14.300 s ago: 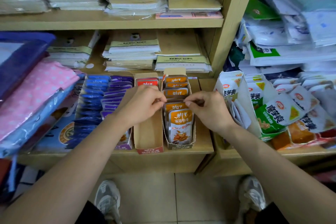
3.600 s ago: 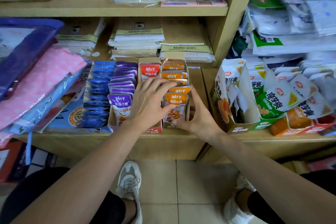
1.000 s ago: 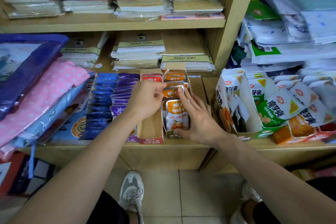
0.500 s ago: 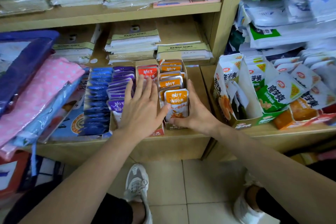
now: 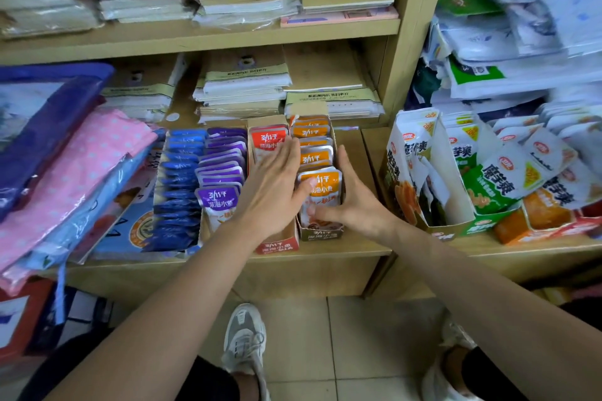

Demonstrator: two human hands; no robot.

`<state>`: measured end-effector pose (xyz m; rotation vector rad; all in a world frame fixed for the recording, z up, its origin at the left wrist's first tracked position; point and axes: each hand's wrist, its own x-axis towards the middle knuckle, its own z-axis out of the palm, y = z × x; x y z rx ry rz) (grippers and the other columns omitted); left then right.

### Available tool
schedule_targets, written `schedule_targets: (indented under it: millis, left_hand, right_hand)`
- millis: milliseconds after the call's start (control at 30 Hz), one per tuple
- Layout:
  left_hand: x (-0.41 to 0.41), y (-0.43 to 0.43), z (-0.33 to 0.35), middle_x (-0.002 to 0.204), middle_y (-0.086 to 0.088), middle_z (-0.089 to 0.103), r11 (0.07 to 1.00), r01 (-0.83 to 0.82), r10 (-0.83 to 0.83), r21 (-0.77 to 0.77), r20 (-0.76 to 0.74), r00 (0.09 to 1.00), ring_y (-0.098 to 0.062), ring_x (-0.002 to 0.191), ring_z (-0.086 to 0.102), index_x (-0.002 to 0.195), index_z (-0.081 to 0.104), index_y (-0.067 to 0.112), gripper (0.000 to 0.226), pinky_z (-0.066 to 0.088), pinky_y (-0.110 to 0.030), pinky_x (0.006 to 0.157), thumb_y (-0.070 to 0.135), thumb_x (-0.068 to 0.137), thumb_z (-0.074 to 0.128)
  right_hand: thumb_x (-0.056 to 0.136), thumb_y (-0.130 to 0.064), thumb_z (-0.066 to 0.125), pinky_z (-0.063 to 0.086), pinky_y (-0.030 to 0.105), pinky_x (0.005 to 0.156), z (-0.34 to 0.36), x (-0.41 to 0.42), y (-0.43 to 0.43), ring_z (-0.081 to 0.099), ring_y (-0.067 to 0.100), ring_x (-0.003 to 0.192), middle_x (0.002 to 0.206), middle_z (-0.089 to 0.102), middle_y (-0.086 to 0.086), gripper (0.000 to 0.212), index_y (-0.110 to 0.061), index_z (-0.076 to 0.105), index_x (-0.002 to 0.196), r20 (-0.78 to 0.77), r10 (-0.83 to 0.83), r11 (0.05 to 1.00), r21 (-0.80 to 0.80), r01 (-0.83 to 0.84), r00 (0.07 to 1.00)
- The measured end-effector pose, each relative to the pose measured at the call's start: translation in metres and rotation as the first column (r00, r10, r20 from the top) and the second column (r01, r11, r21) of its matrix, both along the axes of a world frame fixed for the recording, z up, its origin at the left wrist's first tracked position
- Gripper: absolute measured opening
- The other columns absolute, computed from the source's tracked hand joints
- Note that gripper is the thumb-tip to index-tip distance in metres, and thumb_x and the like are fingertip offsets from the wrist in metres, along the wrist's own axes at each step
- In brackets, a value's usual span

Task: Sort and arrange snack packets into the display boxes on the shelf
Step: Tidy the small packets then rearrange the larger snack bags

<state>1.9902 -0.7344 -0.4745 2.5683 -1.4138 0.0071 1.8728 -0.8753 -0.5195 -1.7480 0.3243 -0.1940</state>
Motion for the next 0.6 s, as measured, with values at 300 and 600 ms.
schedule_targets:
  millis: [300,600]
  left_hand:
    - [0.009,-0.001,0.002,0.17,-0.002,0.003,0.999,0.02,-0.02,-0.035,0.016,1.0,-0.021,0.154,0.017,0.161,0.018,0.019,0.07,0.025,-0.043,0.123,0.053,0.103,0.04]
    - [0.026,-0.04,0.0,0.169,-0.003,-0.009,0.992,0.097,-0.108,0.077,0.159,0.981,-0.018,0.155,-0.012,0.161,0.0,0.015,0.078,0.001,-0.041,0.127,0.062,0.1,0.008]
  right_hand:
    - [0.076,-0.006,0.085,0.051,0.026,0.1,-0.004,0.005,0.001,0.058,0.004,0.124,0.141,0.051,-0.008,0.124,-0.031,-0.004,0.158,0.053,0.028,1.0,-0.001,-0.027,0.998]
    - [0.069,-0.028,0.09,0.041,0.048,0.113,-0.025,0.005,0.01,0.051,0.008,0.134,0.149,0.046,-0.009,0.141,-0.037,-0.022,0.154,-0.052,0.032,0.999,0.029,-0.03,0.998]
